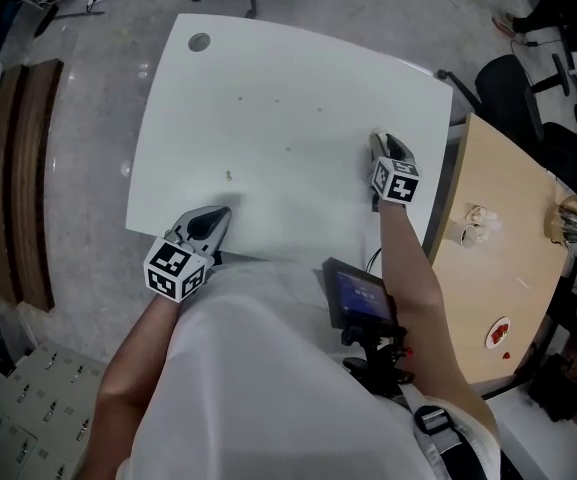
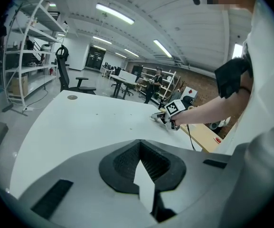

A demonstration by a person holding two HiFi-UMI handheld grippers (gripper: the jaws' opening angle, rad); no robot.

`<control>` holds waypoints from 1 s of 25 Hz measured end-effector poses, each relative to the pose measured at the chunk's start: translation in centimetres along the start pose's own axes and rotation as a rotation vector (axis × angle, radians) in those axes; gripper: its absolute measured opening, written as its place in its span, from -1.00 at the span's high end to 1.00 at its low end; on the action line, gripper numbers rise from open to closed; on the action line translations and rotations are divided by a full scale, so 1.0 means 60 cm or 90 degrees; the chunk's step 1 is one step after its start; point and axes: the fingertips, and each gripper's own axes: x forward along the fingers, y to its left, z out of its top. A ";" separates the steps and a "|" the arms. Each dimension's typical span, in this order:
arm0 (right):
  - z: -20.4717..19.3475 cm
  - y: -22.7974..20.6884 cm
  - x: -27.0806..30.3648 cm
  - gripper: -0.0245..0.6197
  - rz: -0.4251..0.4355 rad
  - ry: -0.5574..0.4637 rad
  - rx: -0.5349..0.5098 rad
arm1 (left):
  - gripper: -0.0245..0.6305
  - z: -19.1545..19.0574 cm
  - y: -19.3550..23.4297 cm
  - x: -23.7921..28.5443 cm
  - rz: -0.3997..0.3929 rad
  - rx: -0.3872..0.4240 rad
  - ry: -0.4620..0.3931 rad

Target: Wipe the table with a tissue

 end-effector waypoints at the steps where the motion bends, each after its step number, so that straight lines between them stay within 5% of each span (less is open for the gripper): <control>1: 0.006 0.019 0.007 0.56 0.013 0.000 -0.034 | 0.91 0.000 0.002 -0.001 0.002 -0.004 -0.001; 9: 0.079 0.173 0.055 0.56 0.166 -0.053 -0.212 | 0.91 0.005 0.026 -0.023 0.039 -0.023 -0.018; 15: 0.083 0.179 0.097 0.56 0.170 -0.016 -0.246 | 0.91 -0.014 0.040 -0.042 0.070 -0.050 -0.023; 25: 0.091 0.215 0.100 0.57 0.168 -0.052 -0.273 | 0.91 -0.027 0.053 -0.064 0.099 -0.076 -0.028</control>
